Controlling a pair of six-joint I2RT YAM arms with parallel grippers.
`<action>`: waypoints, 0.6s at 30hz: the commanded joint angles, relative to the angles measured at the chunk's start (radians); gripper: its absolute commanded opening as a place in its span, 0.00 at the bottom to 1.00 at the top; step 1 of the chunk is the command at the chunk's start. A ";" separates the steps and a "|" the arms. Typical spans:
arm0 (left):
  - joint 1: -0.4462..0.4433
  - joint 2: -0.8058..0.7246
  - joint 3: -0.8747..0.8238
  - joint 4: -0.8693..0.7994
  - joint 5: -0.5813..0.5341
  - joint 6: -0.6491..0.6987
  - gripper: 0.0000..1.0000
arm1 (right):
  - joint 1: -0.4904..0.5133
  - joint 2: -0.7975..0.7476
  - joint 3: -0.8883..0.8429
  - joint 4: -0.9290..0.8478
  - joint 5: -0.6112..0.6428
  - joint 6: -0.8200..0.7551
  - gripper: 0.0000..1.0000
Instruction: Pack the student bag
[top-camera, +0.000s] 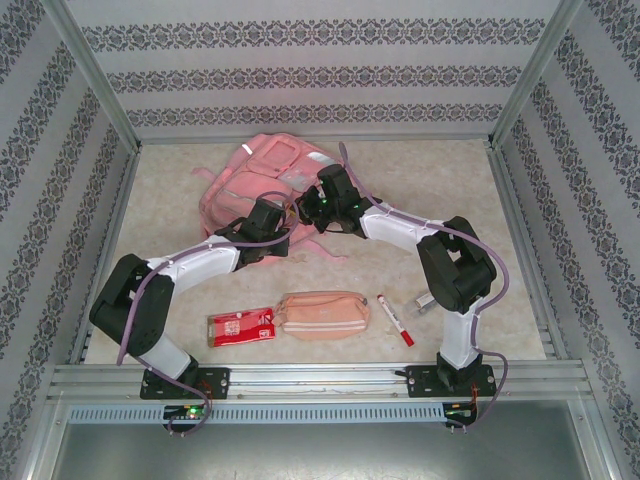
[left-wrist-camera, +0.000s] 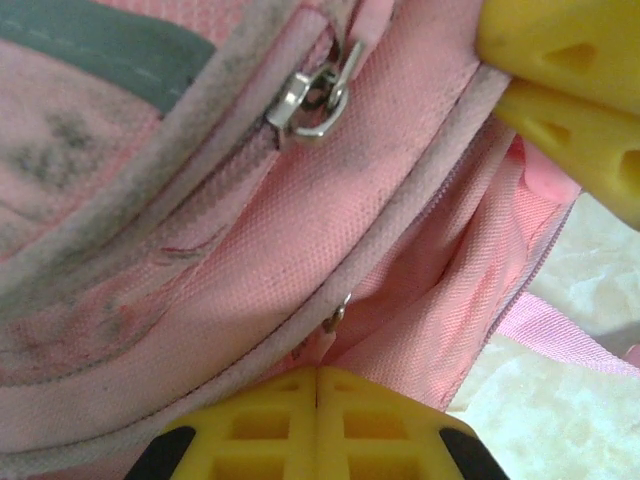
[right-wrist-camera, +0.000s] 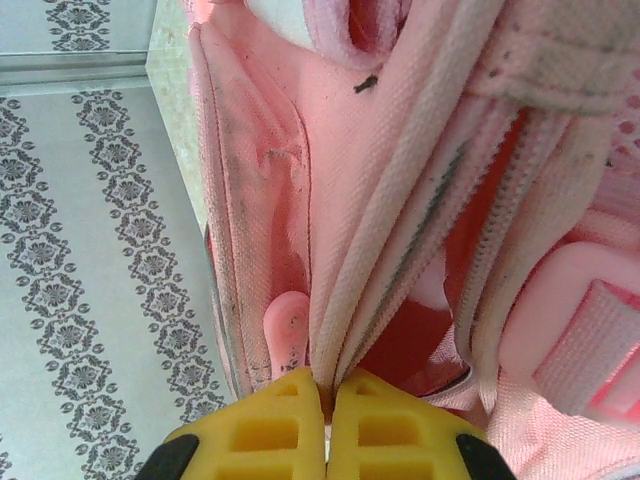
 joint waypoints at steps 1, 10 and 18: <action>-0.004 -0.008 0.004 0.074 -0.052 0.052 0.00 | 0.022 -0.086 0.017 0.069 -0.041 -0.009 0.00; -0.001 -0.175 -0.074 0.067 0.015 0.012 0.00 | -0.011 -0.102 -0.066 0.045 -0.034 -0.026 0.00; 0.010 -0.190 -0.108 -0.003 0.054 0.051 0.00 | -0.032 -0.099 -0.075 0.074 -0.026 0.001 0.00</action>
